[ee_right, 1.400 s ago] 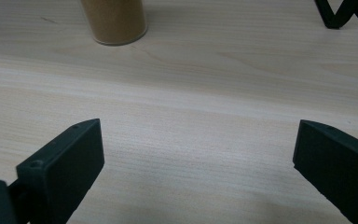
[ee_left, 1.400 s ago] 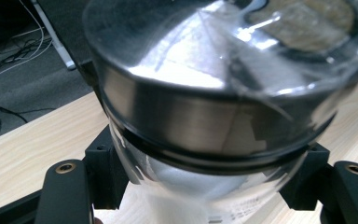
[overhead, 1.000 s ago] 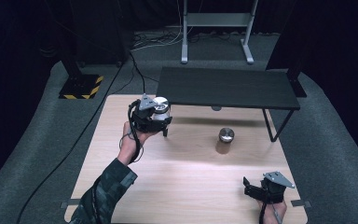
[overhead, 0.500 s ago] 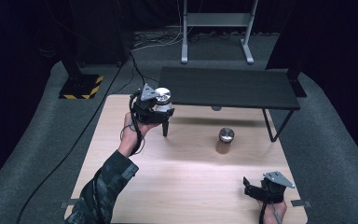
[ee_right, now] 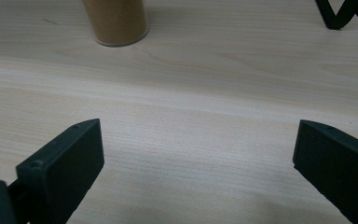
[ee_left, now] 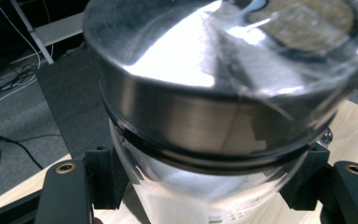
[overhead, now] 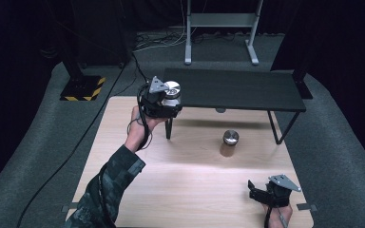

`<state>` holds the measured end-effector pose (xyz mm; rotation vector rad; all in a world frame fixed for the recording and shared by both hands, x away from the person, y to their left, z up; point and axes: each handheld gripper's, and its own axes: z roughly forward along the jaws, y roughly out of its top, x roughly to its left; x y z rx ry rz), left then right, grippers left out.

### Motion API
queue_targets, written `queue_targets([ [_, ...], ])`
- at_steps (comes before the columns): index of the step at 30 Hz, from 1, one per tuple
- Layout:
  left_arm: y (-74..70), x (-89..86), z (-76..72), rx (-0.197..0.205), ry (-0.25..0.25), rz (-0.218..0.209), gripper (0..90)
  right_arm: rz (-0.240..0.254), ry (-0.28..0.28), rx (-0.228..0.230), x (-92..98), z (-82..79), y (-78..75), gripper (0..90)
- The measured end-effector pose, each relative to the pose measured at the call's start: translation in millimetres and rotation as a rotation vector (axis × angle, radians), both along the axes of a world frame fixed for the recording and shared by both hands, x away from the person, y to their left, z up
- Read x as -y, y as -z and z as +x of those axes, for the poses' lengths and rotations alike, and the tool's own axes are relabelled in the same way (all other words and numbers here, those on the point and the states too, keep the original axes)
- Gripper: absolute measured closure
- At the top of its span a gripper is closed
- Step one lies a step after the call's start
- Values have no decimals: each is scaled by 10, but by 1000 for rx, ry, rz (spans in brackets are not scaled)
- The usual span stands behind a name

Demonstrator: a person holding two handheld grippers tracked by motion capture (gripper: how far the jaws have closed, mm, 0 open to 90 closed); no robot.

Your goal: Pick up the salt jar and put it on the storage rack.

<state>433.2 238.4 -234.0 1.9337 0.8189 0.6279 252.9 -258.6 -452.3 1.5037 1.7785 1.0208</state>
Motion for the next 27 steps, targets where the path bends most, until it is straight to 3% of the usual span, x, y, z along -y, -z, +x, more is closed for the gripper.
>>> queue_targets([
  [6,-79,60,63,7,7,7,309,1,-1,0,3,0,1,7],
  [12,-139,139,216,-13,-10,8,309,3,-5,2,12,-2,2,7],
  [27,-123,239,614,-94,-62,3,309,4,-9,6,17,-9,6,7],
])
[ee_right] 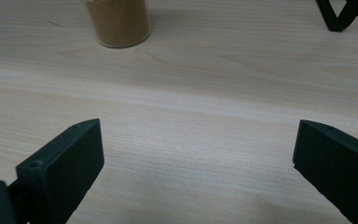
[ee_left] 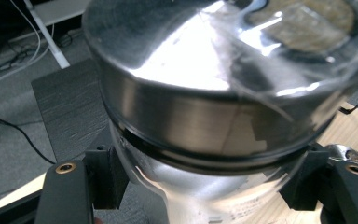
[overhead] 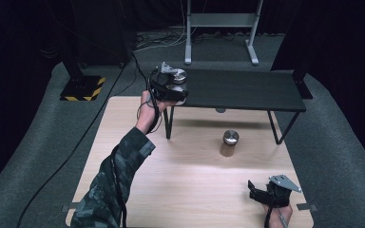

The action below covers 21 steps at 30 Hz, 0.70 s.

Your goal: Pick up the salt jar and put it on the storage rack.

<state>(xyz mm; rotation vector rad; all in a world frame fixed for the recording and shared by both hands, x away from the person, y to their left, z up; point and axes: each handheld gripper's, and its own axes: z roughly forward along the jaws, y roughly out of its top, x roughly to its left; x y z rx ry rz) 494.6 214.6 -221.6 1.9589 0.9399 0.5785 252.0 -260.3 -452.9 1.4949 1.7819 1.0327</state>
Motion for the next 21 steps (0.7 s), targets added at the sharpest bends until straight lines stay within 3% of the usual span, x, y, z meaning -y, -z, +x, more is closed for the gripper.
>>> queue_targets([
  [2,53,-47,61,-16,-2,-34,309,0,-1,1,1,-2,1,8],
  [21,135,22,60,16,-30,-49,308,-3,1,1,-9,-2,0,7],
])
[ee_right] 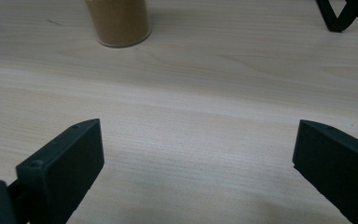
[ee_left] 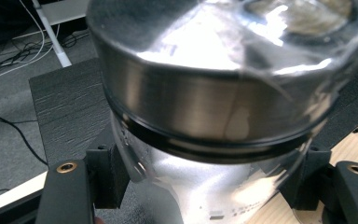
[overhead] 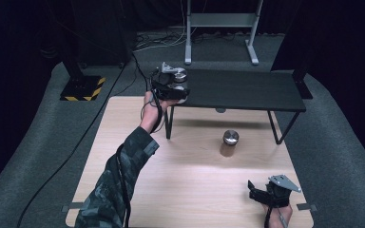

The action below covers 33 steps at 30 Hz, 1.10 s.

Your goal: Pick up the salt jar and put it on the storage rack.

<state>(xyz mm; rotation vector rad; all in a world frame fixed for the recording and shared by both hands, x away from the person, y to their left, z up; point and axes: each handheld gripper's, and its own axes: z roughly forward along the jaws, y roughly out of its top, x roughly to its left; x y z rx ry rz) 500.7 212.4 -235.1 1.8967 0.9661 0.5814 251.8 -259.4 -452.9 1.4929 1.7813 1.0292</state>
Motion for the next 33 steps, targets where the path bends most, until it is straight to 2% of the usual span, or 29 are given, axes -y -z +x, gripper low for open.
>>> queue_targets([
  [26,9,76,-33,9,-26,8,297,6,-1,3,15,-6,5,7],
  [29,5,84,-57,9,-11,24,77,6,-1,5,14,-8,7,8],
  [30,3,142,-129,13,-31,59,27,8,-1,6,17,-10,9,8],
  [33,36,123,-207,24,-29,67,0,13,-1,7,23,-13,11,8],
])
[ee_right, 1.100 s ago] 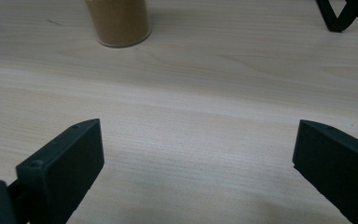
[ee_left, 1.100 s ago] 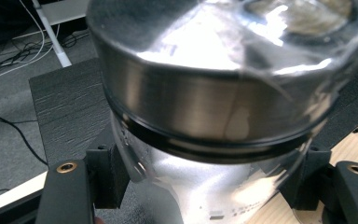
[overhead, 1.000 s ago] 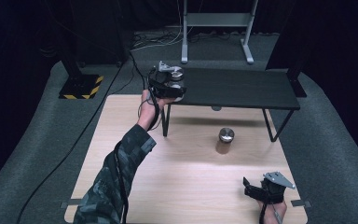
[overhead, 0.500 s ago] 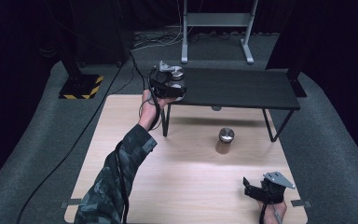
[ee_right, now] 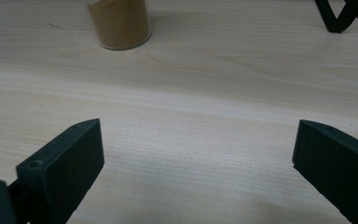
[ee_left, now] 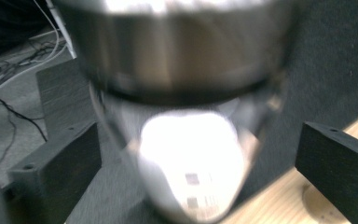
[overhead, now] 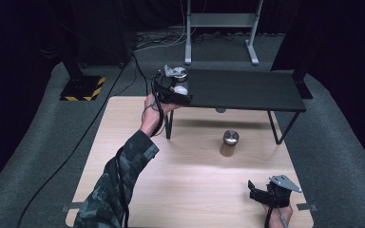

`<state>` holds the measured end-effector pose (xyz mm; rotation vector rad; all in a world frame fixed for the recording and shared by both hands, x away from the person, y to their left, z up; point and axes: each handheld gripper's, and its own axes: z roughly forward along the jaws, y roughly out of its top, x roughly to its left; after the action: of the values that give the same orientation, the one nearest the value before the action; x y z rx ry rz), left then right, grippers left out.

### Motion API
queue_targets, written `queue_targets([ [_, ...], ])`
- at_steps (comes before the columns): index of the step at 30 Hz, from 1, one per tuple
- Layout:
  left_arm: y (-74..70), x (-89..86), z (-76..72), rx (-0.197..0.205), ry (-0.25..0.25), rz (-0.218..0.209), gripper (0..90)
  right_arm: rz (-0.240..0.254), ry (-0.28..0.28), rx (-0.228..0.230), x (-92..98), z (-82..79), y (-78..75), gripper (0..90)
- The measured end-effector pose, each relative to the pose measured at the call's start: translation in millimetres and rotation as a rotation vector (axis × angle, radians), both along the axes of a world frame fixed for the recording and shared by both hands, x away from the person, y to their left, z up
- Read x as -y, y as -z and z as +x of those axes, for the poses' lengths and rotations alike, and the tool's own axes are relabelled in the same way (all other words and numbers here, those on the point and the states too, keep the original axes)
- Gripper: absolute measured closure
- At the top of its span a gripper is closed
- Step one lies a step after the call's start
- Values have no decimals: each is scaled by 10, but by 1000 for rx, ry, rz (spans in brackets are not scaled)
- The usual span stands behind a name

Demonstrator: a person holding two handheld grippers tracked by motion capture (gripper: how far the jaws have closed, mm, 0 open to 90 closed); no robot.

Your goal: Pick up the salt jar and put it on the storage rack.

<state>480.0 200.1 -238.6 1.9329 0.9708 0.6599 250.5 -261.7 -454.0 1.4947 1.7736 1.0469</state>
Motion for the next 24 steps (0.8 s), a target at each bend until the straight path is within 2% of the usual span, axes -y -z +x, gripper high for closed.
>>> queue_targets([
  [1,17,-38,-75,8,0,9,0,-1,-1,-1,0,3,-1,8],
  [2,17,-38,-75,8,0,9,0,-2,0,0,-2,1,0,8],
  [7,87,-151,-297,27,-6,30,0,-2,1,0,-3,1,0,9],
  [9,148,-211,-411,29,-5,53,0,-6,1,-3,-9,5,-4,8],
  [11,263,-251,-550,40,-12,97,0,-4,1,-1,-7,3,-2,9],
  [13,389,-293,-675,29,-28,143,0,-1,1,0,-3,1,0,9],
  [14,462,-334,-732,21,-37,150,0,-3,1,-2,-4,5,-3,9],
  [19,796,-577,-924,-47,-70,167,0,-8,2,-5,-15,8,-8,9],
  [22,980,-722,-1025,-76,-89,158,0,-12,2,-8,-21,14,-11,8],
  [23,1091,-799,-1076,-100,-101,159,0,-14,3,-7,-25,13,-11,9],
  [24,1091,-799,-1076,-100,-101,159,0,-14,3,-7,-25,13,-11,9],
])
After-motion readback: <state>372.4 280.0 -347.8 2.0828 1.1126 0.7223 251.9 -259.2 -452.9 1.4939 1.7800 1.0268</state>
